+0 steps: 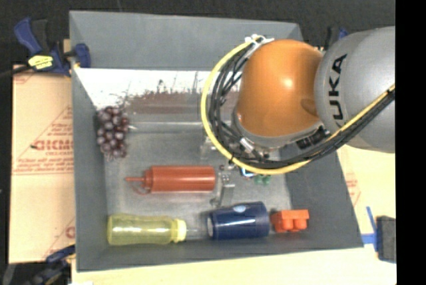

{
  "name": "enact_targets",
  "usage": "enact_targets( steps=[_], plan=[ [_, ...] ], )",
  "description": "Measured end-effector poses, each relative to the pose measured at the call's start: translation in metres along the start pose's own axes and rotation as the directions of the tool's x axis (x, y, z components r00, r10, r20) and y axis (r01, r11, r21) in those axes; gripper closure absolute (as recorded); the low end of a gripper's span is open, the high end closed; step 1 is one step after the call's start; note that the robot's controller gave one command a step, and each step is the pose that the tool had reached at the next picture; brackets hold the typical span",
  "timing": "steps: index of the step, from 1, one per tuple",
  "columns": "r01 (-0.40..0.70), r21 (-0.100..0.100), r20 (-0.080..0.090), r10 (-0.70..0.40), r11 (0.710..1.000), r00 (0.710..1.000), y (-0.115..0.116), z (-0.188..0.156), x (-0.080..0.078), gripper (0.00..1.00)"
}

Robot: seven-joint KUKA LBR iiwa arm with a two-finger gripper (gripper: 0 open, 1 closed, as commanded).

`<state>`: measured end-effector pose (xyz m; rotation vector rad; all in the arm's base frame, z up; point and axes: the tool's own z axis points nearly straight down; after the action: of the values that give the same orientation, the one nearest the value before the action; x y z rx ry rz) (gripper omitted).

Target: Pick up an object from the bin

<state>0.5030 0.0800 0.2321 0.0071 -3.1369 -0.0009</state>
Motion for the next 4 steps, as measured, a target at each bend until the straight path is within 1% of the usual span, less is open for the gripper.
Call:
enact_targets(
  steps=[1, 2, 3, 4],
  plan=[
    [-0.004, -0.001, 0.008, 0.004, 1.0, 1.0, 0.0, -0.003, -0.002, 0.0],
    [0.155, 0.001, 0.016, -0.155, 0.988, 0.988, 0.014, 0.147, -0.076, 0.0],
    [0.074, -0.002, 0.029, -0.074, 0.997, 0.997, 0.026, 0.084, -0.1, 0.0],
    [0.162, 0.001, 0.017, -0.162, 0.987, 0.987, 0.015, 0.168, -0.082, 0.0]
  ],
)
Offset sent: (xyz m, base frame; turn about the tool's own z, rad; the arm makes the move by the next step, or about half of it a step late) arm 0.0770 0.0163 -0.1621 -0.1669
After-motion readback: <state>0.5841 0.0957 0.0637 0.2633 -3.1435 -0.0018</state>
